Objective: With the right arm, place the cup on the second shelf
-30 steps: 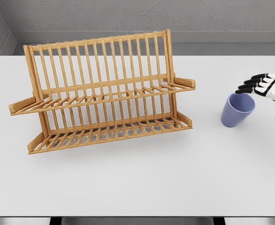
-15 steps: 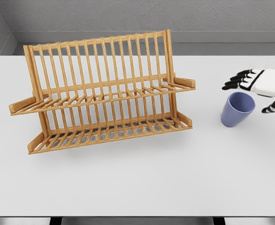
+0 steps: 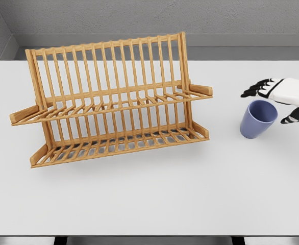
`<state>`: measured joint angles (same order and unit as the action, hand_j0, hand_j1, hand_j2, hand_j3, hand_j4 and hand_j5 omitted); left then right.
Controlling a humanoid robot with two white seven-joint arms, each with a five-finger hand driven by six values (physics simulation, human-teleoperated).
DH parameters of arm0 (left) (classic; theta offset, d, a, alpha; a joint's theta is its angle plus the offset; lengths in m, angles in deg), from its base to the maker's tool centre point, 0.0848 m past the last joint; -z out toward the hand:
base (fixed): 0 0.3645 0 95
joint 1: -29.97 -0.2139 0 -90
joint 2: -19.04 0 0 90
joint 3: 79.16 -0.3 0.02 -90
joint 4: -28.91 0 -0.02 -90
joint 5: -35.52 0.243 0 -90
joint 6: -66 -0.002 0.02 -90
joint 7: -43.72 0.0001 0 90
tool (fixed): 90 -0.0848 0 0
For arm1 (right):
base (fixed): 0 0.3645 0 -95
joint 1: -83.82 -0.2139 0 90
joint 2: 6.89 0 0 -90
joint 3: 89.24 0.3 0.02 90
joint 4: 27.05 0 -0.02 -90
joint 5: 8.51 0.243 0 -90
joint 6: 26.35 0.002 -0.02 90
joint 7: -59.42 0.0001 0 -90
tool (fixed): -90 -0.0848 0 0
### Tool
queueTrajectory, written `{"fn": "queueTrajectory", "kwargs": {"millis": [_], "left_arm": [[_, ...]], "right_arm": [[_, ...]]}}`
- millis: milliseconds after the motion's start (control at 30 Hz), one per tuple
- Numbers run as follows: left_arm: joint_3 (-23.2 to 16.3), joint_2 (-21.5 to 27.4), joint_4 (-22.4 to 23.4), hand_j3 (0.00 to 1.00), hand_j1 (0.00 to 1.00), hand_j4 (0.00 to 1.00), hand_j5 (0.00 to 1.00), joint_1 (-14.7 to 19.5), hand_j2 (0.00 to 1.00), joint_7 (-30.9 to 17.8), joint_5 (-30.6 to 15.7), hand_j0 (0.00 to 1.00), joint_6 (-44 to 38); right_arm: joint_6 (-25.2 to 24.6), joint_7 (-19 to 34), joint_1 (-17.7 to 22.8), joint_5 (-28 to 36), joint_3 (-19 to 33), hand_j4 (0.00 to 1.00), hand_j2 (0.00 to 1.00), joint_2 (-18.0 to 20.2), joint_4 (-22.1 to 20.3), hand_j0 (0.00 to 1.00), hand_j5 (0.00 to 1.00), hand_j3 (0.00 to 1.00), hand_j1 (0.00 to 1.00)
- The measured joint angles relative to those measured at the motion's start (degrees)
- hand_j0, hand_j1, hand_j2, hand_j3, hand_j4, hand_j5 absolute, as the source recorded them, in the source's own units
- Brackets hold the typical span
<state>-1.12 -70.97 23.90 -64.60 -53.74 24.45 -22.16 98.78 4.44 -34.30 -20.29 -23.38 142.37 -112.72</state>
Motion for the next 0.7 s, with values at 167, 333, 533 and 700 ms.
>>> {"fn": "queueTrajectory", "kwargs": {"millis": [167,333,533,700], "left_arm": [[0.0,0.0,0.0,1.00,1.00,1.00,1.00,0.0,1.00,0.0,0.0,1.00,0.0],[0.0,0.0,0.0,1.00,1.00,1.00,1.00,0.0,1.00,0.0,0.0,1.00,0.0],[0.0,0.0,0.0,1.00,1.00,1.00,1.00,0.0,1.00,0.0,0.0,1.00,0.0],[0.0,0.0,0.0,1.00,1.00,1.00,1.00,0.0,1.00,0.0,0.0,1.00,0.0]], "right_arm": [[0.0,0.0,-0.4,-0.5,-2.1,1.00,1.00,-1.1,1.9,1.00,1.00,1.00,1.00],[0.0,0.0,-1.7,-0.5,-3.1,1.00,1.00,-2.1,3.5,1.00,1.00,1.00,1.00],[0.0,0.0,-3.3,-0.7,-5.3,1.00,1.00,-3.4,6.3,1.00,1.00,1.00,1.00],[0.0,0.0,-3.3,-1.3,-6.2,0.99,0.99,-3.9,7.1,0.99,0.99,0.99,0.99]]}}
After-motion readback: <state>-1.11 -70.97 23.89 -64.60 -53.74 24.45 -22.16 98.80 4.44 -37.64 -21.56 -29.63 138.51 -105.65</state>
